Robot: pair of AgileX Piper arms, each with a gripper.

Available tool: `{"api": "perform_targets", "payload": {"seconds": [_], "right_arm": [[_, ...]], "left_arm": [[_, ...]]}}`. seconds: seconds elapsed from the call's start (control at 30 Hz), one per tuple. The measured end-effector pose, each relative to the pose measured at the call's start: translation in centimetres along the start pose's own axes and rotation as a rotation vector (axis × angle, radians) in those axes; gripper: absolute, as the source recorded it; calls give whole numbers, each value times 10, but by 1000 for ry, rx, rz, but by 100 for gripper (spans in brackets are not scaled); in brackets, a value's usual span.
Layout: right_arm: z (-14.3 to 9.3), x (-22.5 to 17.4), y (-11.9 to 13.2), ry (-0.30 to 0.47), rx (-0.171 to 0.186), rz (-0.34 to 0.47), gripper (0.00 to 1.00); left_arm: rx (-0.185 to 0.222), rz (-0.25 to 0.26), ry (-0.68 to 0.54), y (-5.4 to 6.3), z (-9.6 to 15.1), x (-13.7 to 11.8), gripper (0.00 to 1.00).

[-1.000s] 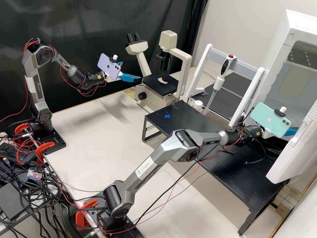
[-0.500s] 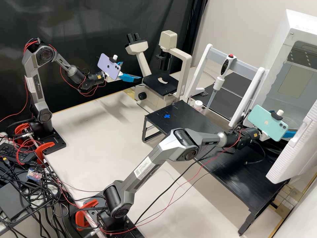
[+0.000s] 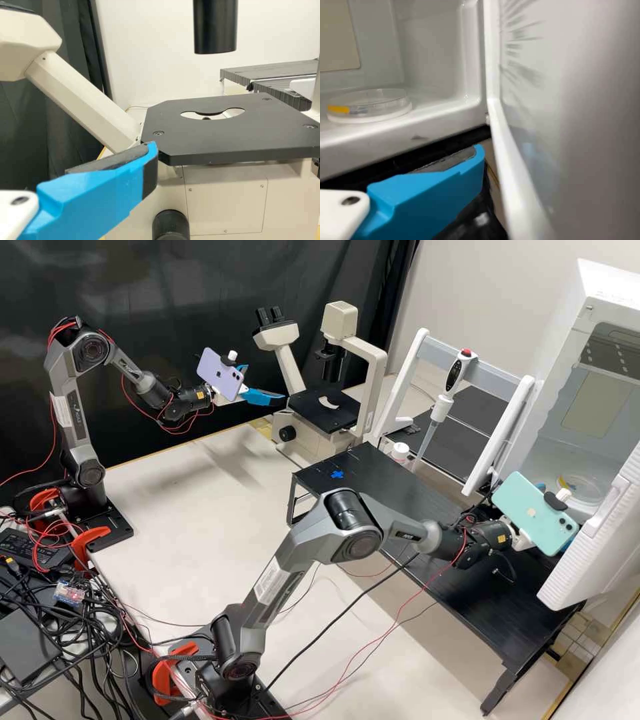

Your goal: Move the petri dish to the incubator

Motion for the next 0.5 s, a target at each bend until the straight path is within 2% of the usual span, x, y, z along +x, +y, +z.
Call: {"api": "perform_targets", "payload": {"seconds": [0.07, 0.23, 0.37, 0.5], "right_arm": [[6, -23, 0, 12, 11, 5, 100], [0, -68, 1, 89, 3, 19, 100], [-7, -120, -4, 189, 25, 34, 100], [-17, -158, -7, 294, 25, 46, 100]], "left_arm": [[0, 0, 0, 0, 0, 0, 100], [0, 0, 0, 0, 0, 0, 100], [0, 0, 0, 0, 0, 0, 100], [0, 0, 0, 0, 0, 0, 100]]}}
